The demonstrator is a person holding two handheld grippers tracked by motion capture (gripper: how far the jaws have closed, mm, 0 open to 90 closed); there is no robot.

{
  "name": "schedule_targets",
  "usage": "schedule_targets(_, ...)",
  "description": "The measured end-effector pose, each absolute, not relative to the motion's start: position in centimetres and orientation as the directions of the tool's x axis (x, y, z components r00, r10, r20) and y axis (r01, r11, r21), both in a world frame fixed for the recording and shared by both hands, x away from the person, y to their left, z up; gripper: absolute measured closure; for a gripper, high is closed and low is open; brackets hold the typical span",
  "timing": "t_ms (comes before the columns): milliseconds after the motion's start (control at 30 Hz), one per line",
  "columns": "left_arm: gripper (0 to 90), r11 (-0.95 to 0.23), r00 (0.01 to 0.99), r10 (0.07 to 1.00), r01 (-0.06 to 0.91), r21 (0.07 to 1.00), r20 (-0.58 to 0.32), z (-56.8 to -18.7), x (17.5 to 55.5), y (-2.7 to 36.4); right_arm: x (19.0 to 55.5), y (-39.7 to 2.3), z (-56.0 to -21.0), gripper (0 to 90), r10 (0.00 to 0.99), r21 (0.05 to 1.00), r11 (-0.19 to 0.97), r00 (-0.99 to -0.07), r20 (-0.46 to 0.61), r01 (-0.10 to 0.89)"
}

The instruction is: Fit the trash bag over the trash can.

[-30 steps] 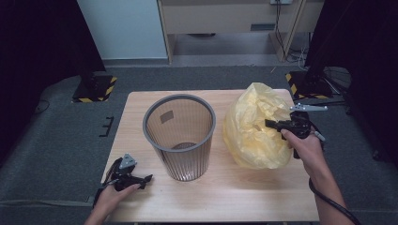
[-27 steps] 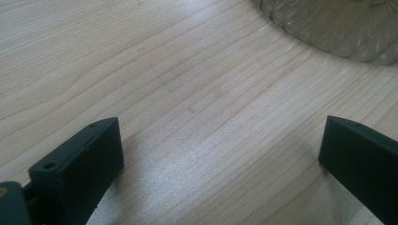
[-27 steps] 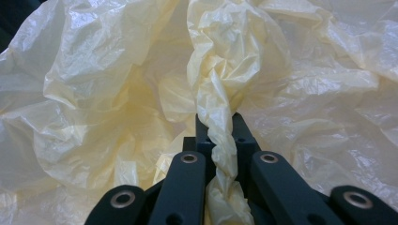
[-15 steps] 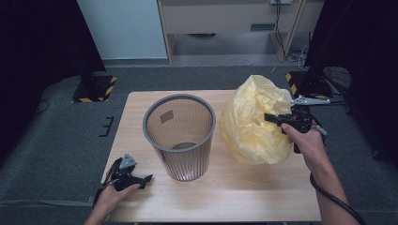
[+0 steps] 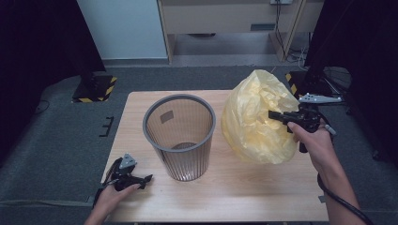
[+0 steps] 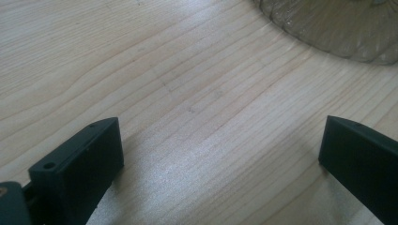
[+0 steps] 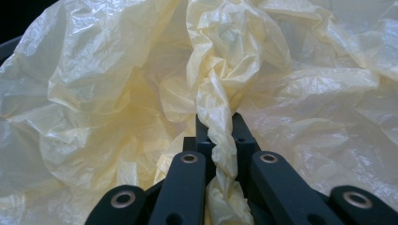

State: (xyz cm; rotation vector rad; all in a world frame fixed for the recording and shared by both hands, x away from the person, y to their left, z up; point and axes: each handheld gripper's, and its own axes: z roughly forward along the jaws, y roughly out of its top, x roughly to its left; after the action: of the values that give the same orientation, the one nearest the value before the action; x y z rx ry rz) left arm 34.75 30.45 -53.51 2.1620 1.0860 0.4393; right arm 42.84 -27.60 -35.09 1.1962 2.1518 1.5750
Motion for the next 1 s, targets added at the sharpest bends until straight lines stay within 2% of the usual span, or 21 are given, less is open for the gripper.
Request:
schedule_targets(267,0.0,-0.430,0.597,0.802,0.577,0.695,0.000,-53.5,34.7,30.4,41.5,-27.4,-33.8,86.8,0.674,0.889,0.087,-0.683,0.281,0.451)
schedule_targets(1000,0.0,-0.429,0.597,0.802,0.577,0.695,0.000,-53.5,34.8,30.4,40.9,-26.9,-31.0,86.8,0.578,0.912,0.021,-0.749,0.323,0.409)
